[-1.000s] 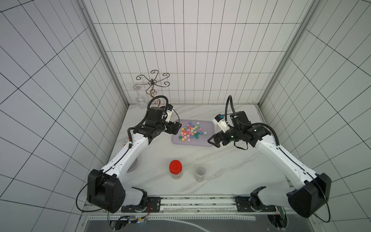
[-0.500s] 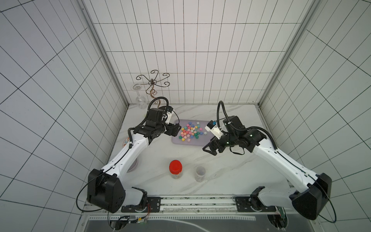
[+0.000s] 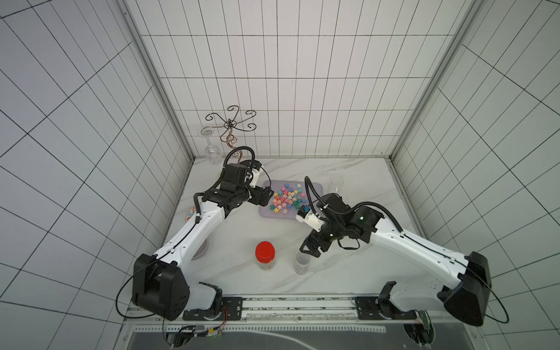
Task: Pour the candies out of the jar
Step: Pick up the jar from the center of the board.
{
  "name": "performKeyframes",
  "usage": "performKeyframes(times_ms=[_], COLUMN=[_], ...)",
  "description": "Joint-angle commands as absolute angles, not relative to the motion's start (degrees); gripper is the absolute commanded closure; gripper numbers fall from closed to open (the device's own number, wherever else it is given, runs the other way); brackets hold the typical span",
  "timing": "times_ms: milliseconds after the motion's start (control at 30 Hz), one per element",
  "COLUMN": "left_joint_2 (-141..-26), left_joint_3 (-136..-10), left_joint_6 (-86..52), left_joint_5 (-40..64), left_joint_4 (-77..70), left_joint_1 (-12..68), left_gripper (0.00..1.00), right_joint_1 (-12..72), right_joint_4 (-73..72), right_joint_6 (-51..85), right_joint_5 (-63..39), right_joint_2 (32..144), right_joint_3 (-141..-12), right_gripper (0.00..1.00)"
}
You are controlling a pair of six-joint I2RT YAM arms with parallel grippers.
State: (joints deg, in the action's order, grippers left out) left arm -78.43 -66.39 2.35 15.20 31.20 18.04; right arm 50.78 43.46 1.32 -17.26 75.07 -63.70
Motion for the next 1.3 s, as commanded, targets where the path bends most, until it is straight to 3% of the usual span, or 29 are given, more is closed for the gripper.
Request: performKeyframes(times_ms=[0,533,1033,1267], left_joint_2=[-79.20,-79.96,-80.87,-80.77], left_joint_3=[-65.92,-65.66,-65.92,-65.67], left_joint_6=[2.20,2.46,2.99,3.16], left_joint_5=[16.11,15.97,16.52,16.28], left_joint_4=[30.19,28.14,27.49,27.49], left_joint_1=[17.93,17.93,17.84,17.75], left_gripper=[0.03,0.03,0.03,0.03], right_joint_1=[53.27,61.59,63.98,64.25], right_joint_4=[45.10,44.90,43.68,43.86], right_joint_6=[4.92,13.16,14.68,14.42], right_joint_5=[-12.25,-0.50,-0.73,0.48], right_joint_2=[75.41,79.26,82.04,83.03], right_joint_3=[-60.21,-60.45,-60.18,-60.42], right_gripper=[0.11,0.17,0.23,0.31])
